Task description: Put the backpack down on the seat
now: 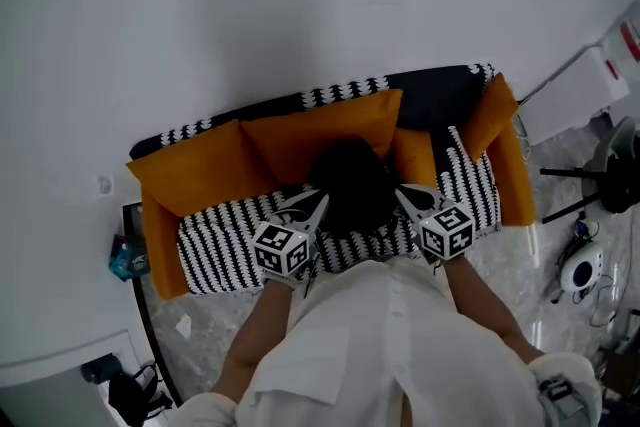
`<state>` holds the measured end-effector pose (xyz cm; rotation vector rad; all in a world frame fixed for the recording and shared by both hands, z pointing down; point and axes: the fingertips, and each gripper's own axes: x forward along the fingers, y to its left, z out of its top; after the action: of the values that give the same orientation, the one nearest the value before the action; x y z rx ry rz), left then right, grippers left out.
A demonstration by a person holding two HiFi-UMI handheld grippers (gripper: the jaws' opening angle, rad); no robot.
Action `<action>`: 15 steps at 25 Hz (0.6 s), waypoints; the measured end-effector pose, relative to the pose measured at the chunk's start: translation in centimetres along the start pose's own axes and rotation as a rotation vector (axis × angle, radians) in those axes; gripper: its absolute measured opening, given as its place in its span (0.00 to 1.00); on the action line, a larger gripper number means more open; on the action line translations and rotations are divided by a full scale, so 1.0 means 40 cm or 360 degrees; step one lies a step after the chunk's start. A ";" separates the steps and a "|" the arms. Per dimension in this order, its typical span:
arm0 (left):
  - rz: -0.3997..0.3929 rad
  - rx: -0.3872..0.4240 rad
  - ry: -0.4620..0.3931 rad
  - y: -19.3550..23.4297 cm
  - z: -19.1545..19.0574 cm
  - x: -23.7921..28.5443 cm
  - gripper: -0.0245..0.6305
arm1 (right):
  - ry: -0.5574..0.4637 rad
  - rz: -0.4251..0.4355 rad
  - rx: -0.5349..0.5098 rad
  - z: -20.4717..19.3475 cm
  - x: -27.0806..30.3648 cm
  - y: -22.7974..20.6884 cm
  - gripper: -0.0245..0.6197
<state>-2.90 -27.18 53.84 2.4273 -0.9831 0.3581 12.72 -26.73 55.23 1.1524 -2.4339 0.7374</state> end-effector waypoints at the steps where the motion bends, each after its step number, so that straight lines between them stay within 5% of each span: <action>1: -0.0005 0.0006 -0.0011 -0.005 0.008 -0.004 0.11 | -0.0005 0.0006 -0.0012 0.004 -0.006 0.005 0.07; 15: -0.0026 0.0007 -0.0035 -0.018 0.014 -0.022 0.11 | -0.0038 0.0048 -0.0071 0.027 -0.014 0.024 0.07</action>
<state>-2.96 -26.53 52.74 2.4468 -0.9723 0.3292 12.21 -26.49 53.78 1.1157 -2.4796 0.6784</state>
